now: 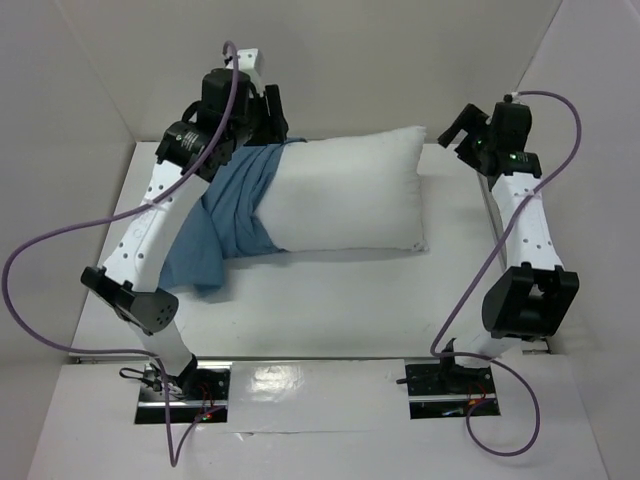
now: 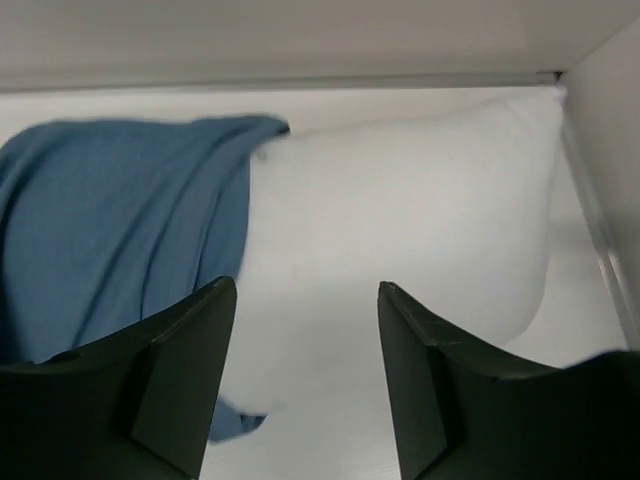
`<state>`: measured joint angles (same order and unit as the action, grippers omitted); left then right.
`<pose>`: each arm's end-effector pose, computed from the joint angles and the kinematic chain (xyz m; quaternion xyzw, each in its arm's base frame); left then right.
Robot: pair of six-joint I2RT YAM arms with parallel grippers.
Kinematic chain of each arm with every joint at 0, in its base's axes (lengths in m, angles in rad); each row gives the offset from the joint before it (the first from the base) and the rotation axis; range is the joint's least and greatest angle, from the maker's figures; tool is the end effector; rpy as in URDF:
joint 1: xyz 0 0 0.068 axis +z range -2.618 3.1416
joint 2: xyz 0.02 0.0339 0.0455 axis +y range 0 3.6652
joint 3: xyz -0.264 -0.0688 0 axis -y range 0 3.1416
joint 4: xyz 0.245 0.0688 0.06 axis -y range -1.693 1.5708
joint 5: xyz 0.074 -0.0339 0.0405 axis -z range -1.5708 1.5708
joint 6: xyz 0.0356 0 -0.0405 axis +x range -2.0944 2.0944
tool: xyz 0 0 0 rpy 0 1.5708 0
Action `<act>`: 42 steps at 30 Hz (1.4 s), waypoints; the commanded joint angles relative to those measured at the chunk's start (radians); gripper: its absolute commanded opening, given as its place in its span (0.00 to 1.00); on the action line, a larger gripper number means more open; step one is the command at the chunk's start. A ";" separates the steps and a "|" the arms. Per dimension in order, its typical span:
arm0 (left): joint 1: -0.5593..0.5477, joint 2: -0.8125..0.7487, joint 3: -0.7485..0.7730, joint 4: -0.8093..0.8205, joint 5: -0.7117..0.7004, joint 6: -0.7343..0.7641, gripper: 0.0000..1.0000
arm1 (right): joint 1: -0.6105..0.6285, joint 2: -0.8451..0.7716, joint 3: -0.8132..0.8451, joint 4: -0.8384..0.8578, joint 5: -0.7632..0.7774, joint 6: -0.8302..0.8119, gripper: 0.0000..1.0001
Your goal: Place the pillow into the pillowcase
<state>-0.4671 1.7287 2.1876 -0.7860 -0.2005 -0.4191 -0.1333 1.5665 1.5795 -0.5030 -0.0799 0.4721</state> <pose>0.3226 -0.1547 0.5015 -0.0389 0.8099 -0.1750 0.5585 0.3569 -0.0450 0.3892 0.2358 0.8240 0.1204 0.5009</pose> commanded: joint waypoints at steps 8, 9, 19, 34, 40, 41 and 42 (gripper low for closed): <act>0.007 0.002 -0.249 -0.071 -0.077 -0.027 0.74 | 0.049 0.137 -0.107 0.094 -0.303 -0.139 0.99; 0.007 0.002 -0.249 -0.071 -0.086 -0.027 0.74 | 0.058 0.183 -0.063 0.051 -0.304 -0.150 0.99; 0.007 -0.038 -0.295 -0.081 -0.134 -0.027 0.72 | 0.100 0.262 -0.151 0.090 -0.409 -0.081 0.18; 0.028 -0.040 -0.471 0.033 -0.211 0.014 0.71 | 0.169 -0.123 -0.507 0.050 -0.296 -0.046 0.00; 0.038 0.029 -0.447 0.033 -0.263 -0.015 0.51 | 0.178 -0.114 -0.475 0.032 -0.285 -0.064 0.00; 0.038 0.043 -0.433 0.018 -0.276 -0.015 0.46 | 0.178 -0.114 -0.475 0.023 -0.285 -0.064 0.00; 0.038 0.043 -0.433 0.018 -0.277 -0.015 0.35 | 0.178 -0.114 -0.475 0.023 -0.285 -0.064 0.00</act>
<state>-0.4358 1.7504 1.7077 -0.7799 -0.4446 -0.4267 0.0368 1.4670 1.0843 -0.4469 -0.3775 0.4213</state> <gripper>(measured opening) 0.394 0.020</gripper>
